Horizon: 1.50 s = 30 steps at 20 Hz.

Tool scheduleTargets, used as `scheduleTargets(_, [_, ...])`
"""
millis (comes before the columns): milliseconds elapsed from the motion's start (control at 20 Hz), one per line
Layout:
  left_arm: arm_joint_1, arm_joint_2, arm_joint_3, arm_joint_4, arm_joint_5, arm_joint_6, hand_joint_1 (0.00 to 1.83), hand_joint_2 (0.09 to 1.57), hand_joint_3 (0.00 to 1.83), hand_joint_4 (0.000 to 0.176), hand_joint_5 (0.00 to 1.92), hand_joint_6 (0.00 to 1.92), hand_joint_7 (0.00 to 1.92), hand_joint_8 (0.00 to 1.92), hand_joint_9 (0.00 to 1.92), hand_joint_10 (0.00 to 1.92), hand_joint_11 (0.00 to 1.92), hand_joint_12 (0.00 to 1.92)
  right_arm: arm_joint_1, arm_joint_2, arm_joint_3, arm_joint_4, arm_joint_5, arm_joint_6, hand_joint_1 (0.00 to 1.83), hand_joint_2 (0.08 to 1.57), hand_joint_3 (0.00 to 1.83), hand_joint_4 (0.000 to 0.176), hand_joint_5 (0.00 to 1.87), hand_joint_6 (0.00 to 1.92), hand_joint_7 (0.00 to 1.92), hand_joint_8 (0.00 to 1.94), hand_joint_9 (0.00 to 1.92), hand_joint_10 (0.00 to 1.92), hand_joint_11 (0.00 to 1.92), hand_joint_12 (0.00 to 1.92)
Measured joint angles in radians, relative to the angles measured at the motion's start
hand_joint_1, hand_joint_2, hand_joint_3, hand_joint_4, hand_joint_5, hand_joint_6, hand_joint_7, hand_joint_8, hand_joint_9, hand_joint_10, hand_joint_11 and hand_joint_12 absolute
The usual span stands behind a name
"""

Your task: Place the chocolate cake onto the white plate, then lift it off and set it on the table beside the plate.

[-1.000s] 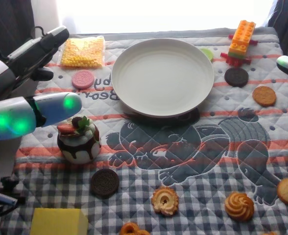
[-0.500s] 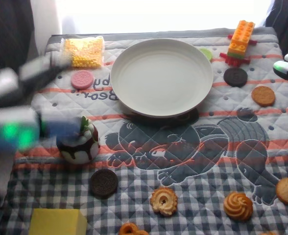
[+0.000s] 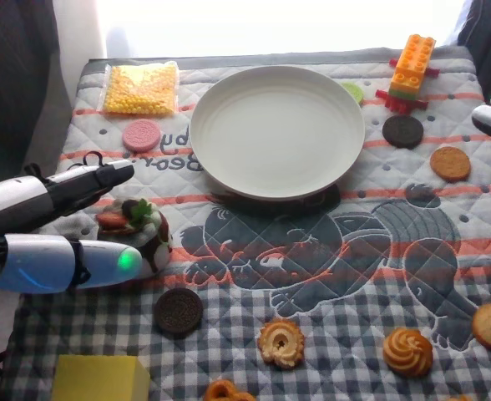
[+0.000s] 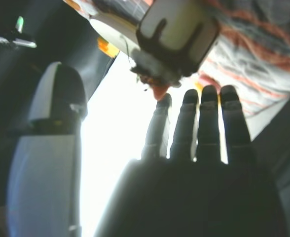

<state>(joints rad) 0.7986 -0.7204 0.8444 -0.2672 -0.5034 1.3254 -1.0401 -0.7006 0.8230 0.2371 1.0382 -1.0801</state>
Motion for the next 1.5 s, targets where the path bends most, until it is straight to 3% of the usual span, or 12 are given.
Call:
scheduleTargets(200, [0.000,0.002,-0.001,-0.001,-0.008,0.000,0.59,1.05,0.01,0.115,0.00,0.00,0.00,0.00,0.00,0.00,0.00,0.00,0.000,0.000,0.000,0.002,0.000,0.000,0.47,1.27,0.00,0.003,0.00,0.00,0.00,0.00,0.00,0.00,0.00,1.37])
scheduleTargets(300, [0.000,0.045,-0.037,-0.003,-0.067,0.000,0.60,1.06,0.01,0.111,0.00,0.00,0.00,0.00,0.00,0.00,0.00,0.00,-0.008,0.000,0.000,0.002,0.004,0.000,0.45,1.28,0.00,0.010,0.00,0.00,0.00,0.00,0.00,0.00,0.00,1.37])
scheduleTargets(450, [0.000,0.081,-0.048,-0.014,-0.184,0.000,0.49,1.08,0.01,0.171,0.00,0.00,0.00,0.00,0.00,0.00,0.04,0.02,-0.009,0.001,0.000,0.001,0.000,0.000,0.44,1.29,0.00,0.000,0.00,0.00,0.00,0.00,0.04,0.03,0.00,1.53])
scheduleTargets(500, [0.000,0.082,-0.048,-0.028,-0.212,0.000,0.50,1.09,0.02,0.175,0.00,0.00,0.00,0.00,0.00,0.00,0.02,0.02,-0.009,0.001,0.000,0.002,0.000,0.000,0.42,1.29,0.00,0.000,0.00,0.00,0.00,0.00,0.03,0.03,0.00,1.54])
scheduleTargets(900, [0.000,0.132,-0.073,-0.020,-0.328,0.001,0.70,1.08,0.00,0.176,0.00,0.00,0.00,0.00,0.00,0.00,0.00,0.00,-0.010,0.001,0.000,0.005,0.002,0.000,0.31,1.32,0.00,0.000,0.00,0.00,0.00,0.00,0.01,0.01,0.00,1.43])
scheduleTargets(950, [0.001,0.153,-0.086,-0.024,-0.354,0.001,0.70,1.14,0.00,0.176,0.01,0.00,0.00,0.00,0.00,0.00,0.00,0.41,-0.011,0.001,0.000,0.005,0.001,0.000,0.30,1.32,0.00,0.000,0.00,0.00,0.00,0.00,0.00,0.01,0.00,1.37])
scheduleTargets(1050, [0.001,0.177,-0.098,-0.024,-0.420,0.000,0.64,1.14,0.00,0.176,0.00,0.00,0.00,0.00,0.00,0.00,0.00,0.04,-0.011,0.001,0.000,0.006,0.001,0.000,0.28,1.31,0.00,0.000,0.00,0.00,0.00,0.00,0.00,0.00,0.00,1.22])
scheduleTargets(1100, [0.001,0.178,-0.098,-0.024,-0.456,0.000,0.64,1.15,0.00,0.176,0.00,0.00,0.00,0.00,0.00,0.00,0.00,0.01,-0.011,0.001,0.000,0.005,0.002,0.000,0.27,1.32,0.00,0.000,0.00,0.00,0.00,0.00,0.00,0.00,0.00,1.12])
scheduleTargets(1300, [0.001,0.148,-0.084,-0.014,-0.381,0.000,0.75,1.08,0.00,0.173,0.03,0.01,0.00,0.00,0.00,0.00,0.00,0.00,-0.011,-0.005,0.000,0.009,0.001,0.000,0.39,1.31,0.00,0.000,0.00,0.00,0.00,0.00,0.01,0.01,0.00,1.35])
scheduleTargets(1350, [0.001,0.137,-0.082,-0.008,-0.329,-0.001,0.75,1.08,0.00,0.150,0.03,0.01,0.00,0.00,0.00,0.00,0.05,0.03,-0.011,-0.006,0.000,0.007,0.002,0.000,0.40,1.31,0.00,0.000,0.00,0.00,0.00,0.00,0.01,0.02,0.00,1.35])
scheduleTargets(1400, [0.001,0.133,-0.081,0.008,-0.272,0.000,0.64,1.06,0.02,0.163,0.02,0.00,0.00,0.02,0.03,0.00,0.01,0.52,-0.011,-0.006,0.000,0.008,0.002,0.000,0.44,1.30,0.00,0.000,0.00,0.00,0.00,0.00,0.00,0.01,0.00,1.35])
scheduleTargets(1500, [-0.016,0.121,-0.072,0.029,-0.181,0.000,0.54,1.06,0.01,0.175,0.01,0.00,0.00,0.00,0.00,0.00,0.00,0.72,-0.011,-0.006,0.000,0.010,0.002,0.000,0.45,1.30,0.00,0.000,0.00,0.00,0.00,0.00,0.03,0.04,0.00,1.51])
